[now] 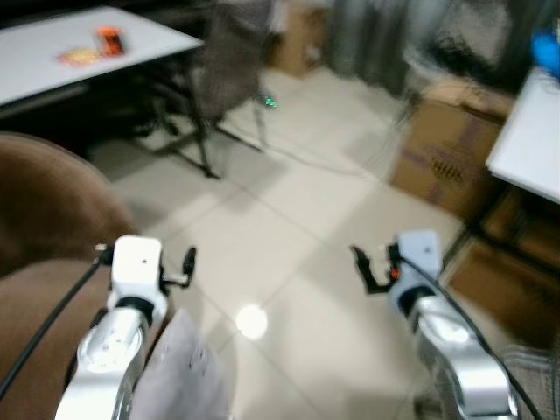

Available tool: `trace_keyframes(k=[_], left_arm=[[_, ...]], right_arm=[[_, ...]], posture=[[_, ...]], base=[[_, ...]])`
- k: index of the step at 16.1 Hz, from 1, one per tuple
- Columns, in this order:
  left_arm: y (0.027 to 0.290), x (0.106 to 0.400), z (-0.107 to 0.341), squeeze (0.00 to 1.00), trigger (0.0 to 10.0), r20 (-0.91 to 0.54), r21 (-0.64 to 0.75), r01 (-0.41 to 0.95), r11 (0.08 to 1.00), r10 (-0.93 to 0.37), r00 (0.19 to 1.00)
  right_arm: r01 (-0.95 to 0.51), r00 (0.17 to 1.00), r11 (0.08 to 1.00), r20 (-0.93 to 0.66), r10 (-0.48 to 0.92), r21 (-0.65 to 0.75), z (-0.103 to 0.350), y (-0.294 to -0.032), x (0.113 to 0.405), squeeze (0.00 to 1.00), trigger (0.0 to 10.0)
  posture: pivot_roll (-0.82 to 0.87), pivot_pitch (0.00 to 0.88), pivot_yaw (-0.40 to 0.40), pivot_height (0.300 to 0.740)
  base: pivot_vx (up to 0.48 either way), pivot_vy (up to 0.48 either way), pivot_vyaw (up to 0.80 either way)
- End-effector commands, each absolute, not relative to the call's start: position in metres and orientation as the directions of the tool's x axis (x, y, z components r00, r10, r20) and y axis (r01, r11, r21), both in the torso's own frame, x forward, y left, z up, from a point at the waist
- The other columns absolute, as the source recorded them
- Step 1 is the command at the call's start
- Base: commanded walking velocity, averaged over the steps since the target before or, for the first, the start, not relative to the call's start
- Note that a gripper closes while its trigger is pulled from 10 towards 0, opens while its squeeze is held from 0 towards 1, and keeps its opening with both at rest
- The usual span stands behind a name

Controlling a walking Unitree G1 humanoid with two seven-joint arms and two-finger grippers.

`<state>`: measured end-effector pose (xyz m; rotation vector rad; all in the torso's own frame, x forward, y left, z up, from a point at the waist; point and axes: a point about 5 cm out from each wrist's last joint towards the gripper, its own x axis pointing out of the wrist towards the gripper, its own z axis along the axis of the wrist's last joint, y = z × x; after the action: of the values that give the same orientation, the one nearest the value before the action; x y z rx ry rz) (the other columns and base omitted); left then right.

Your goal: Move the pillow to the sofa from floor

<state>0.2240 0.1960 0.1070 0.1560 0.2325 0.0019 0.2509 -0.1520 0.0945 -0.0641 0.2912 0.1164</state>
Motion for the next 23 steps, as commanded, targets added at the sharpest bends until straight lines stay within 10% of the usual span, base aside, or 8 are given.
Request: trace_keyframes(k=[1, 8, 23], left_arm=[[0.191, 0.225, 0.11, 0.0, 10.0, -0.213, 0.157, 0.025, 0.987, 0.009, 0.977], [0.196, 0.218, 0.114, 0.0, 10.0, -0.195, 0.163, 0.023, 0.986, 0.009, 0.981], [0.2, 0.231, 0.12, 0.0, 10.0, -0.181, 0.119, 0.076, 0.99, -0.053, 0.982]], right_arm=[[-0.084, 0.96, 0.994, -0.274, 0.061, -0.072, 0.096, -0.162, 0.253, 1.0, 10.0], [-0.104, 0.958, 0.993, -0.272, 0.085, -0.055, 0.094, -0.156, 0.253, 1.0, 10.0], [-0.121, 0.96, 0.993, -0.252, 0.121, 0.015, 0.094, -0.141, 0.247, 1.0, 10.0]], posture=[[-0.15, 0.0, -0.021, 0.74], [-0.15, 0.0, -0.01, 0.74], [-0.15, 0.0, 0.024, 0.74]], base=[[0.0, -0.48, 0.0], [0.0, -0.48, 0.0], [0.081, 0.0, 0.8]])
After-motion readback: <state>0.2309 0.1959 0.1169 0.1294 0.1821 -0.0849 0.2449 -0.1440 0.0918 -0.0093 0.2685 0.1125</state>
